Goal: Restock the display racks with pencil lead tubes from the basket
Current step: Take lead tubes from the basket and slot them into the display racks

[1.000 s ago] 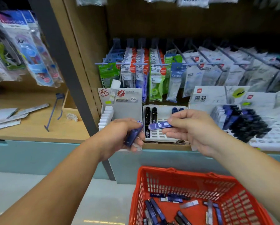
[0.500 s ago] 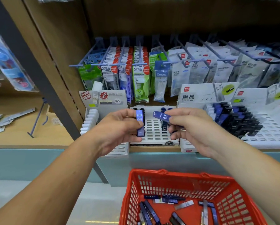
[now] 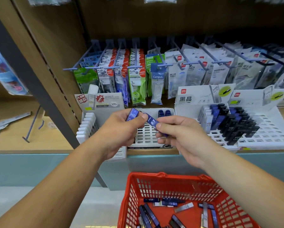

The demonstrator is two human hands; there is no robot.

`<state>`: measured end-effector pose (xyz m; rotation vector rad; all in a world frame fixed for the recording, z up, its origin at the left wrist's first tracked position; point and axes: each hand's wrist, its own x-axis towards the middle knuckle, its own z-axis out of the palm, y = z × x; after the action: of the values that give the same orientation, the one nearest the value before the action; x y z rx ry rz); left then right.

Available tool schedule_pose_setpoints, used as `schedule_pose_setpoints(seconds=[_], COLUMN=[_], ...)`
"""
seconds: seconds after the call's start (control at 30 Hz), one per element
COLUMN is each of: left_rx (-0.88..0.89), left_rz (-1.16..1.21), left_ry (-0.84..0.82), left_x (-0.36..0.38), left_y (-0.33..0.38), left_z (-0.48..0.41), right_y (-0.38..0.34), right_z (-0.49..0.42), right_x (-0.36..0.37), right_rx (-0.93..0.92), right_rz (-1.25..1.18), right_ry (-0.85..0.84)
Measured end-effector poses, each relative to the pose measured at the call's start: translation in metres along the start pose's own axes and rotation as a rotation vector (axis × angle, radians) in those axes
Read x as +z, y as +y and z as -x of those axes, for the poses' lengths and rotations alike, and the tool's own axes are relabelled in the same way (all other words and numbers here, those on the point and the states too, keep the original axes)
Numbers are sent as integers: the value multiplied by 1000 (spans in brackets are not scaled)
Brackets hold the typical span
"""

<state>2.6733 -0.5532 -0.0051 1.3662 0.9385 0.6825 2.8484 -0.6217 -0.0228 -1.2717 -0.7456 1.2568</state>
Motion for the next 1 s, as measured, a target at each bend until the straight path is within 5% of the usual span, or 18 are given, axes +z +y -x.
schedule_pose_setpoints(seconds=[0.27,0.47,0.7,0.87,1.0], left_rx=[1,-46,278,216,163], left_rz=[-105,-148,-638,-514,-434], left_ry=[-14,134,47,-30,57], left_x=[-6,-19,-3,-12,-21], left_y=[-6,-15,-23,-21,-22], left_z=[3,-3,4,4,5], right_y=[2,-1,-3,-6,-10], right_z=[0,-4,-7,-8,-18], right_x=[1,4,10,9,10], right_rx=[-259,-164,-148,-267,-290], right_rz=[441,136,44,239,247], right_ry=[-58,21,100,-39,23])
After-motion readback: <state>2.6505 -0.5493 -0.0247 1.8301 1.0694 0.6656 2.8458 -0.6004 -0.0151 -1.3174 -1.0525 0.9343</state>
